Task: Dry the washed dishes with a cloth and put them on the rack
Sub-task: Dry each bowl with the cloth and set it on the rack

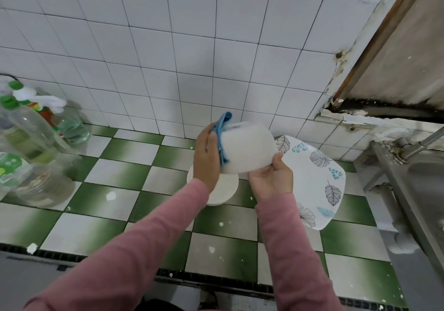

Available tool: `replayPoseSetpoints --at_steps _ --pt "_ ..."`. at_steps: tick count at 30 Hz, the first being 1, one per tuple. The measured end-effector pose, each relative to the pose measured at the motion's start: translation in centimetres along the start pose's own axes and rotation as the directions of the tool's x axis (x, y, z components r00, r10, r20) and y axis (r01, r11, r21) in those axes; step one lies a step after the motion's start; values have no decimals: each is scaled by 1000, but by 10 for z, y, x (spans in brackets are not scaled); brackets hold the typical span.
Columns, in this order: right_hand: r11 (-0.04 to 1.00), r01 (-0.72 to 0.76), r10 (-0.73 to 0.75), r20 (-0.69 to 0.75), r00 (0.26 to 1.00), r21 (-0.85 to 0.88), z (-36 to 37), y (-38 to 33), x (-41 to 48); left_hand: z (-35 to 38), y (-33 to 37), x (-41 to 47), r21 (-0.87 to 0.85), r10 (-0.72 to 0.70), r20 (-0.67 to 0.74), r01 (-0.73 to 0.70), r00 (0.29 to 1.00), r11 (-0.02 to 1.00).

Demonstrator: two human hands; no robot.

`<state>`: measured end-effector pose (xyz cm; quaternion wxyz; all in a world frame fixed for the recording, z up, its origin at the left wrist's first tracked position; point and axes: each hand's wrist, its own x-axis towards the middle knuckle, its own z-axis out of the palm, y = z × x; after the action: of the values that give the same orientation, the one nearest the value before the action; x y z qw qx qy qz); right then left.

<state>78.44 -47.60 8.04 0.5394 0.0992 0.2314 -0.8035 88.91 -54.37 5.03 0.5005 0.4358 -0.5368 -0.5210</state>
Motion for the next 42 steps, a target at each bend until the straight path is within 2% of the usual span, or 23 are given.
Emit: replayPoseSetpoints --at_steps 1,3,5,12,16,20,22,24,26,29,31,33,34,35,36,38,40,42 --pt "1000 6 -6 25 1000 31 3 1 0 1 -5 -5 101 137 14 -138 990 985" --pt "999 3 -5 51 999 36 8 3 -1 0 -11 -12 291 352 123 -373 928 881" --pt "1000 -16 15 66 998 4 11 3 -3 -3 -13 -15 391 450 239 -510 860 767" --pt "998 -66 66 41 997 7 11 -7 1 -19 -8 -15 419 457 527 -687 716 593" --pt "995 -104 104 14 995 10 11 -11 1 -20 -13 -13 399 451 577 -717 681 571" --pt "986 -147 144 -49 988 -77 10 -12 2 -18 -24 -13 381 413 516 -633 750 673" --pt "964 -184 171 -82 982 -193 5 -16 3 -18 -24 -15 342 347 449 -517 823 784" --pt "879 -228 209 -90 974 -418 1 -23 1 -17 -16 -15 256 173 301 -254 938 933" --pt "750 -200 189 -85 978 -631 0 -32 -1 -16 -8 -14 126 -39 139 22 990 992" --pt "679 6 -33 -22 999 -734 2 -46 -2 -20 0 -8 -14 -222 -34 222 974 975" --pt "594 150 -248 -3 969 -790 0 -52 1 -23 5 -3 -120 -302 -60 293 952 949" --pt "481 175 -325 11 946 -859 -11 -51 6 -26 10 1 -206 -341 -30 328 940 922" --pt "478 130 -273 -6 962 -868 -14 -48 7 -26 13 2 -231 -352 -6 341 936 911" --pt "521 57 -170 -38 985 -852 -16 -42 6 -25 15 2 -245 -361 19 355 932 902" --pt "615 -29 -26 -57 998 -788 -17 -37 5 -24 17 2 -252 -368 43 367 929 896" --pt "794 -193 214 -32 976 -576 -21 -27 5 -21 20 1 -246 -374 82 383 924 890" --pt "846 -305 313 -54 948 -437 -28 -22 5 -20 21 1 -219 -379 93 391 921 894" --pt "849 -378 374 -85 924 -369 -39 -20 6 -19 20 1 -159 -390 94 400 916 903"
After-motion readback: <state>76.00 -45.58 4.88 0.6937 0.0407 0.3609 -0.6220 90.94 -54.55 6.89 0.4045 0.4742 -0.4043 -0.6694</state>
